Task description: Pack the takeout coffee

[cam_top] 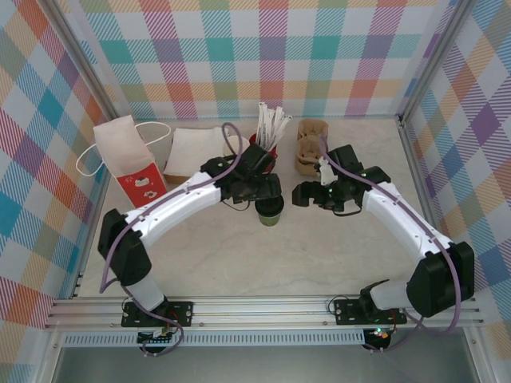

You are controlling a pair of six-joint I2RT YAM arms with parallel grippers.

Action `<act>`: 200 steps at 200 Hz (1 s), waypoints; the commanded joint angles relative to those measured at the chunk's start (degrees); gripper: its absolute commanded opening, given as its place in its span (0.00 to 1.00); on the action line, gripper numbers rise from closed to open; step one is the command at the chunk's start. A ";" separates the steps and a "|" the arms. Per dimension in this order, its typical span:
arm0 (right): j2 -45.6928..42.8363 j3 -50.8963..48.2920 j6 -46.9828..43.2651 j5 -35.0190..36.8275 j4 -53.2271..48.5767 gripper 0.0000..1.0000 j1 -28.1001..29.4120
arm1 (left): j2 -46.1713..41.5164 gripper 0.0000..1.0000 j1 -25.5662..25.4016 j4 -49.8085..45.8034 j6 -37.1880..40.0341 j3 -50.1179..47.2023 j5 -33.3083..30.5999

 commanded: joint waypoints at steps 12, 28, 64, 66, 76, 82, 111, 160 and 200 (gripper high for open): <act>4.87 3.95 1.95 -5.49 0.63 0.90 1.53 | -4.21 0.81 3.87 7.77 -3.30 -9.05 7.13; 6.97 5.39 2.73 -6.01 0.66 0.89 2.00 | -4.79 0.79 4.91 9.68 -4.07 -11.60 8.93; 11.08 8.02 4.22 -6.51 0.87 0.83 3.08 | -4.61 0.77 5.83 10.69 -4.16 -13.99 9.18; 11.27 8.14 4.27 -6.58 0.82 0.83 3.09 | -4.54 0.76 5.87 10.71 -4.12 -14.05 9.22; 12.26 8.73 4.58 -6.61 0.84 0.82 3.34 | -4.15 0.75 5.96 10.56 -4.00 -14.16 9.32; 12.72 9.06 4.68 -6.60 0.88 0.81 3.49 | -3.92 0.75 5.99 10.38 -3.99 -14.16 9.23; 15.04 10.50 5.13 -6.34 0.37 0.76 4.41 | -3.36 0.72 5.99 10.68 -4.07 -15.10 9.49; 17.60 11.23 5.13 -5.74 -0.50 0.71 4.90 | -3.34 0.71 5.97 10.80 -4.53 -16.51 9.62; 19.38 11.76 4.88 -4.54 -1.88 0.66 5.30 | -3.10 0.69 5.97 11.14 -4.87 -17.65 9.89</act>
